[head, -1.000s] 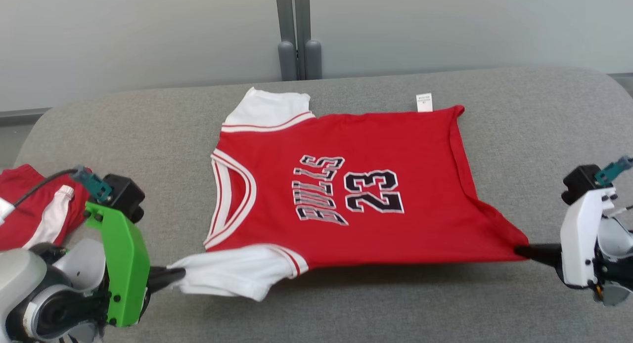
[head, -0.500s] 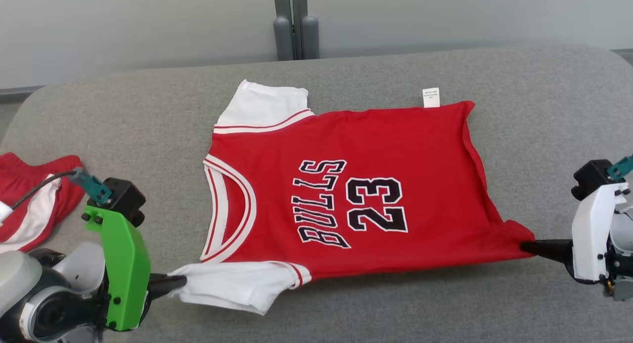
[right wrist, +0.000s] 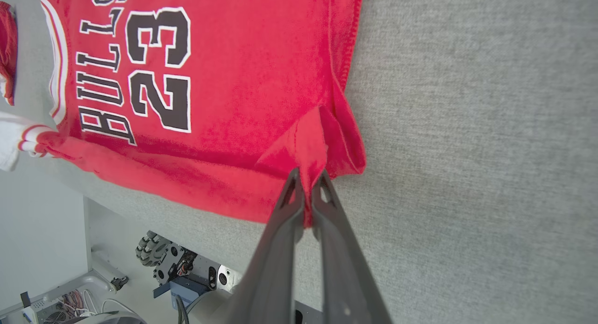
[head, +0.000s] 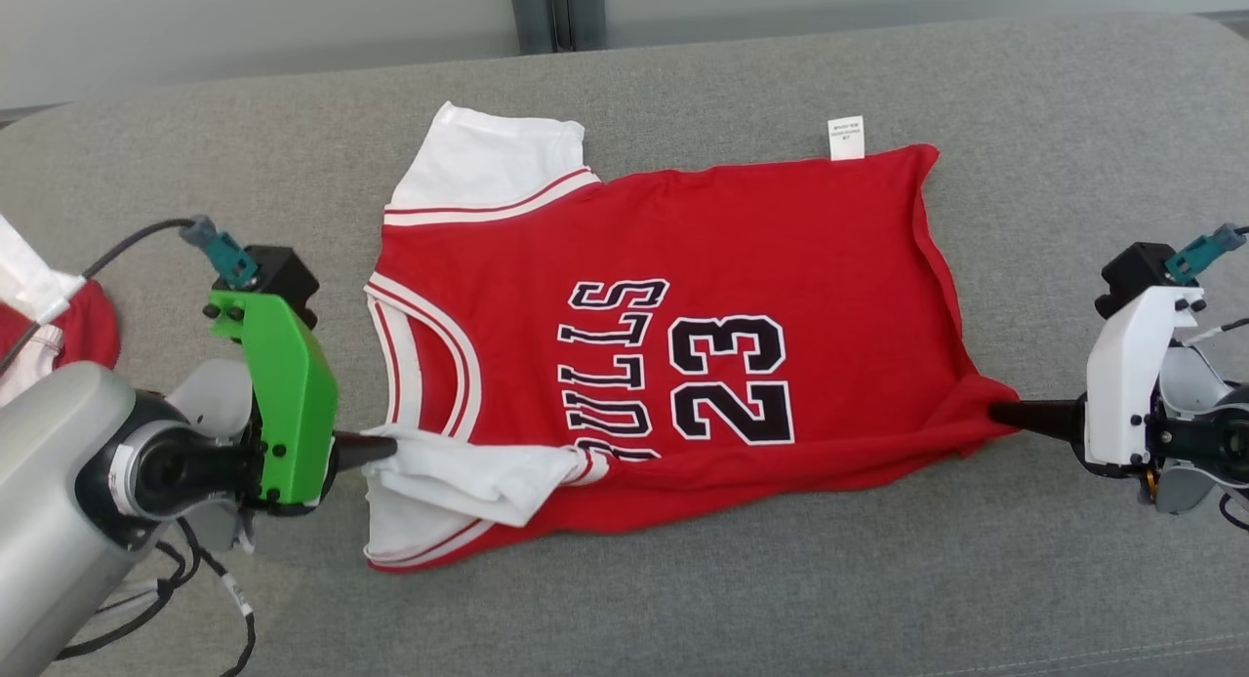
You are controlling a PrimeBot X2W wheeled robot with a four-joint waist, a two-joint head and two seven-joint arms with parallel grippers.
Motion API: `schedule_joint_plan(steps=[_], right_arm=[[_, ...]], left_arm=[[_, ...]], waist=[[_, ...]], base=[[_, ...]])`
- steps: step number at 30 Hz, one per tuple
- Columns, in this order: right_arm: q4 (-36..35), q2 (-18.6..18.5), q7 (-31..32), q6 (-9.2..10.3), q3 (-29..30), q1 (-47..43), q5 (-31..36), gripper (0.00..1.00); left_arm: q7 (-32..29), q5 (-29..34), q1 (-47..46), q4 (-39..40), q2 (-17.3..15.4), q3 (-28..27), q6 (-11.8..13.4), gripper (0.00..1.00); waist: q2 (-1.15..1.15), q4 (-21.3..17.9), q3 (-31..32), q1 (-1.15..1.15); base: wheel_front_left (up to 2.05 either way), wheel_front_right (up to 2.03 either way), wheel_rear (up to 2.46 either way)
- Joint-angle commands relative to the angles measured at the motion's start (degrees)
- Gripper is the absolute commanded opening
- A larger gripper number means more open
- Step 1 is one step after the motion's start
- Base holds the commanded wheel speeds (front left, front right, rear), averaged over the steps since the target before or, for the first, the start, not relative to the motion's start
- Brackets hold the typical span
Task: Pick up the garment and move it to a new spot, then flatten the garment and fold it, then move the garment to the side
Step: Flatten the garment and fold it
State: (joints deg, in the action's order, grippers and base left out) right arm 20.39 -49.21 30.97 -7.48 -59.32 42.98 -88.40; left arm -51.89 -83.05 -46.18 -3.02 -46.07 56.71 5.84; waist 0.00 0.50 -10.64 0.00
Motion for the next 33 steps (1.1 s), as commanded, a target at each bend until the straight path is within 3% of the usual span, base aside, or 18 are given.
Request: schedule_joint_plan(steps=[1,7,9,10,11,12,13,18,23,28,33], right_arm=[[0.85,0.89,0.3,-0.03,0.27,1.13,0.23,0.0],[4.58,4.02,0.96,-0.02,1.06,3.96,0.68,0.0],[5.78,4.91,0.91,-0.03,1.28,4.71,0.99,0.43],[6.23,5.27,0.73,-0.03,1.38,5.01,1.13,0.7],[6.66,5.62,0.49,-0.03,1.5,5.28,1.33,1.0],[7.09,6.05,0.17,-0.03,1.65,5.45,1.45,1.0],[7.44,6.36,0.07,-0.03,1.76,5.42,1.42,1.0],[8.18,7.0,-3.45,-0.03,3.4,4.16,1.17,1.0],[5.67,5.89,-10.89,-0.03,6.01,2.19,2.24,1.0],[1.58,4.7,-25.52,-0.03,9.09,-1.75,6.99,1.0],[0.53,4.44,-41.0,-0.03,12.32,-7.85,12.58,1.0]], left_arm=[[-0.12,-0.25,-1.64,-1.45,1.27,-0.5,-0.47,0.0],[-0.88,0.26,-5.19,-8.51,5.36,-0.54,-1.42,0.0],[-1.14,0.43,-5.9,-10.79,6.44,-0.29,-1.94,0.0],[-0.8,0.5,-6.16,-11.73,6.81,-0.37,-2.08,0.0],[-0.51,0.55,-6.37,-12.58,7.12,-0.44,-2.31,0.27],[-0.43,0.68,-6.48,-13.55,7.51,-0.39,-2.57,0.56],[-0.17,0.84,-6.49,-14.25,7.75,-0.36,-2.8,1.0],[2.95,1.88,-5.94,-17.76,8.77,-0.85,-4.59,1.0],[8.15,3.59,-4.39,-18.58,8.85,-1.67,-7.31,1.0],[20.73,8.07,-2.23,-17.26,8.48,-3.82,-8.83,1.0],[36.22,14.02,2.07,-14.77,7.35,-6.17,-7.01,1.0]], waist=[[0.0,-0.21,-0.99,0.0],[0.0,-0.34,-2.43,0.0],[0.0,-0.42,-2.76,0.0],[0.0,-0.45,-2.84,0.0],[0.0,-0.48,-2.89,0.0],[0.0,-0.5,-2.88,0.0],[0.0,-0.48,-2.74,0.0],[0.0,-0.11,-0.81,0.0],[0.0,0.49,2.32,0.0],[0.0,1.3,5.81,0.0],[0.0,2.03,8.77,0.0]], base=[[0.0,0.0,0.0],[0.0,0.0,0.0],[0.0,0.0,0.0],[0.0,0.0,0.0],[0.0,0.0,0.0],[0.0,0.0,0.0],[0.0,0.0,0.0],[0.0,0.0,0.0],[0.0,0.0,0.0],[0.0,0.0,0.0],[0.0,0.0,0.0]])
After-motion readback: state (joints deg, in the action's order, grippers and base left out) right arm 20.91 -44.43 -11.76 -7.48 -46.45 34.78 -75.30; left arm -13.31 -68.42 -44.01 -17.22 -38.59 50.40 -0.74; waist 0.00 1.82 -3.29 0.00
